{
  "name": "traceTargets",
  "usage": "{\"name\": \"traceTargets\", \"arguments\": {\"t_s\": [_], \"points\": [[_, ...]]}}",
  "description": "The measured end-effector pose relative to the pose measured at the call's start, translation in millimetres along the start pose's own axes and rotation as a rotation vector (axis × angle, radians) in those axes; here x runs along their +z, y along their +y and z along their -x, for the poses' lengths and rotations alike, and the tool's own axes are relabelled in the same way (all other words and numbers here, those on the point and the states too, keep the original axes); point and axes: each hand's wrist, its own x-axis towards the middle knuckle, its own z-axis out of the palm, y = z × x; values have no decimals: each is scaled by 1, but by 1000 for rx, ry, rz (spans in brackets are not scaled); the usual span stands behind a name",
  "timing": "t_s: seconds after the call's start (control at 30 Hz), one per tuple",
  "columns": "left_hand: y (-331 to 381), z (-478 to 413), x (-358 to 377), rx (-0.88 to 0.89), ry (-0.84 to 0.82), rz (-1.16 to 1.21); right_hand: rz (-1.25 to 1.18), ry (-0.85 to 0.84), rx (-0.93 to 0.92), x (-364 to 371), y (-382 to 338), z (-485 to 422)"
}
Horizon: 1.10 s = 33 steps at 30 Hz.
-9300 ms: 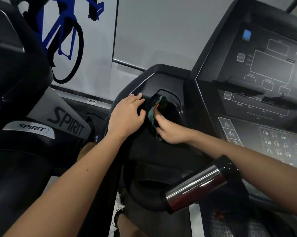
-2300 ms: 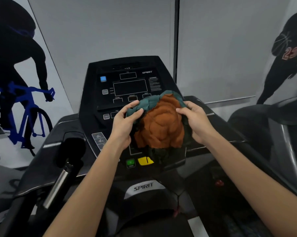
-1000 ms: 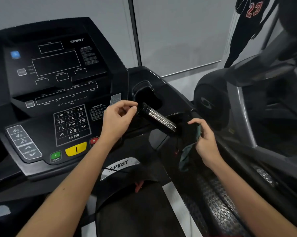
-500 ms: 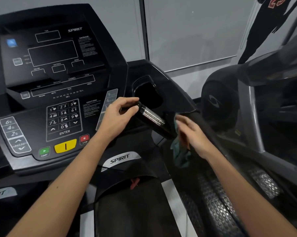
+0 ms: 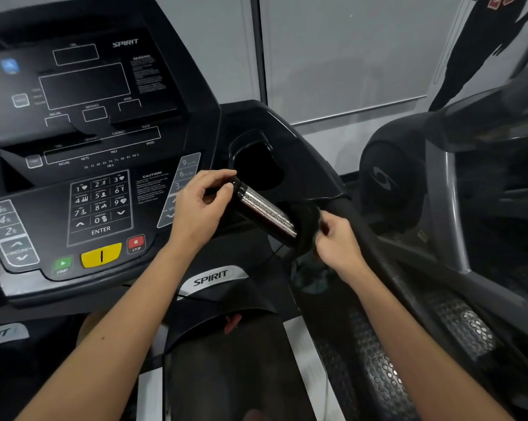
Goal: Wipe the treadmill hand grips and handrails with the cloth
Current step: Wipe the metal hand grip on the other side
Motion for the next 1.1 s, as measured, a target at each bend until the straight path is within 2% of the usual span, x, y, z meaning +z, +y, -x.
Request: {"name": "traceTargets", "arguments": {"t_s": [0.13, 0.43, 0.57, 0.7, 0.9, 1.1], "points": [[0, 0, 1, -31, 10, 39, -17, -132, -66, 3, -21, -9], [-5, -1, -5, -27, -47, 76, 180, -117, -84, -6, -6, -19], [-7, -4, -9, -35, -91, 90, 15, -275, -90, 3, -31, -34], [-9, -5, -10, -27, -102, 102, -120, -395, 16, 4, -40, -43], [-13, -5, -8, -19, -101, 141, 134, -365, 1, -15, -16, -38], [-15, -9, -11, -12, -123, 161, -159, -472, 3, 8, -52, -50]]}}
